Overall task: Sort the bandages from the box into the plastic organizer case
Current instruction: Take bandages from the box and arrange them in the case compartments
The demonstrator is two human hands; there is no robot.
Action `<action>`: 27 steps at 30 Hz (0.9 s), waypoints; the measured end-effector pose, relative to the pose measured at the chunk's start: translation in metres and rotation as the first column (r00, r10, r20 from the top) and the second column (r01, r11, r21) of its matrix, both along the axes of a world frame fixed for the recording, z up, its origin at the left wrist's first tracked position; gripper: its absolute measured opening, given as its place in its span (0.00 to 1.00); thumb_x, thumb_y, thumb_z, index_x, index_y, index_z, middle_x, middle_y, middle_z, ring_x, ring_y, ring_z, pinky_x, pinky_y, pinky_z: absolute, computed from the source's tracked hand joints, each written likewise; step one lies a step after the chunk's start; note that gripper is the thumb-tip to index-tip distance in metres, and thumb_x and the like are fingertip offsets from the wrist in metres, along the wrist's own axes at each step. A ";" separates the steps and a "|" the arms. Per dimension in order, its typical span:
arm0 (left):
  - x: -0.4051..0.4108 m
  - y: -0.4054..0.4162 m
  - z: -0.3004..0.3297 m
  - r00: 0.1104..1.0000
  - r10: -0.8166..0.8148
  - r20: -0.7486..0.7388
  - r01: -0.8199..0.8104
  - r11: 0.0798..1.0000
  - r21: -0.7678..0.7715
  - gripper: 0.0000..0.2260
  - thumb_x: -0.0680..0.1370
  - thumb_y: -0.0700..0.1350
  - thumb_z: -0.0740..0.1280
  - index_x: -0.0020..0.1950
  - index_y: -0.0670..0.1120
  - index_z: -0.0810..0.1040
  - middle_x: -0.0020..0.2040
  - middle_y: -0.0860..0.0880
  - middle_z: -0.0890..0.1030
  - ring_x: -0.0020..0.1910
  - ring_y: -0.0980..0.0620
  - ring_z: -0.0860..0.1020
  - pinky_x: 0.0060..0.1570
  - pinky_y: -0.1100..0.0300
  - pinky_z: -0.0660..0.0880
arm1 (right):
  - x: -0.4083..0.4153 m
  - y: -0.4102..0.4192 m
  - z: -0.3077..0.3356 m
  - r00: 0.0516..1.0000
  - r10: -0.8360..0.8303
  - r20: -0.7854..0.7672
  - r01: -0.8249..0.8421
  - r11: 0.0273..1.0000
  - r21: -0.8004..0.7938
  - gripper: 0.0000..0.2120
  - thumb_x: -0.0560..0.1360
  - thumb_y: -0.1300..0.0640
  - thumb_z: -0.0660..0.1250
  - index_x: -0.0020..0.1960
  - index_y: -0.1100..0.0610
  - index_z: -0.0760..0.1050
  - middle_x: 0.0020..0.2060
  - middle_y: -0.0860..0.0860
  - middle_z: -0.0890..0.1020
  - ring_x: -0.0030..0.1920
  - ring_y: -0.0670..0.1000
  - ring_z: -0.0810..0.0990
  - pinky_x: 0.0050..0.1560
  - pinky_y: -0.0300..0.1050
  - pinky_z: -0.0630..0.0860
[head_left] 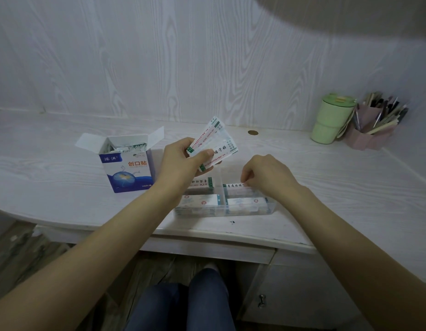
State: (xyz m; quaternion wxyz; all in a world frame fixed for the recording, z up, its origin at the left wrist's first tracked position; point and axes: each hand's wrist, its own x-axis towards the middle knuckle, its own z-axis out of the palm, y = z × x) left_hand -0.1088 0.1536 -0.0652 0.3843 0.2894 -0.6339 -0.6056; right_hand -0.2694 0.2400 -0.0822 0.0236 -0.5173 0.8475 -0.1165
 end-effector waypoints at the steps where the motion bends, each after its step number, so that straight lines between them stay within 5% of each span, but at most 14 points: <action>1: 0.000 0.000 0.000 1.000 0.000 -0.003 0.000 1.000 0.001 0.06 0.75 0.39 0.69 0.44 0.50 0.76 0.46 0.51 0.81 0.43 0.53 0.82 0.35 0.68 0.77 | 0.000 0.000 0.002 1.000 0.008 0.003 -0.008 1.000 0.014 0.10 0.71 0.65 0.67 0.45 0.53 0.82 0.45 0.52 0.83 0.48 0.53 0.80 0.47 0.49 0.79; 9: 0.000 0.000 0.003 1.000 -0.022 -0.006 0.022 1.000 0.000 0.06 0.75 0.38 0.69 0.45 0.49 0.77 0.47 0.50 0.81 0.43 0.52 0.82 0.36 0.67 0.78 | -0.001 -0.002 0.006 0.997 0.047 0.053 -0.050 0.997 0.065 0.06 0.73 0.62 0.68 0.45 0.56 0.83 0.42 0.52 0.84 0.44 0.53 0.81 0.45 0.48 0.80; 12: 0.001 -0.001 0.002 1.000 -0.018 0.012 0.018 1.000 -0.010 0.06 0.75 0.38 0.70 0.46 0.49 0.77 0.47 0.49 0.81 0.44 0.52 0.82 0.39 0.65 0.79 | -0.001 0.004 0.016 0.981 0.051 0.188 -0.028 0.992 -0.126 0.05 0.74 0.61 0.68 0.47 0.56 0.83 0.41 0.49 0.83 0.44 0.49 0.81 0.47 0.44 0.77; 14: 0.001 0.000 0.002 1.000 -0.018 0.024 0.018 1.000 -0.017 0.07 0.74 0.38 0.70 0.47 0.49 0.77 0.47 0.49 0.81 0.44 0.53 0.82 0.40 0.64 0.80 | 0.003 0.011 0.029 0.862 0.141 0.486 0.040 0.938 -0.344 0.09 0.73 0.65 0.68 0.50 0.54 0.82 0.41 0.49 0.85 0.45 0.47 0.82 0.46 0.39 0.75; 17: -0.001 0.003 0.003 0.999 -0.027 0.019 0.027 1.000 -0.006 0.09 0.73 0.37 0.71 0.46 0.50 0.76 0.44 0.51 0.81 0.41 0.56 0.81 0.35 0.68 0.78 | 0.011 0.019 0.041 0.495 0.309 0.812 0.108 0.906 -0.410 0.16 0.72 0.67 0.70 0.56 0.53 0.78 0.45 0.52 0.85 0.46 0.47 0.83 0.42 0.38 0.77; 27: -0.003 -0.003 0.004 0.997 0.005 -0.077 0.002 0.996 0.084 0.02 0.78 0.37 0.65 0.48 0.42 0.77 0.53 0.43 0.80 0.46 0.49 0.83 0.45 0.62 0.80 | -0.005 0.019 0.023 0.696 0.144 0.703 0.306 0.826 -0.473 0.04 0.73 0.64 0.70 0.44 0.56 0.80 0.37 0.53 0.84 0.32 0.44 0.82 0.31 0.32 0.73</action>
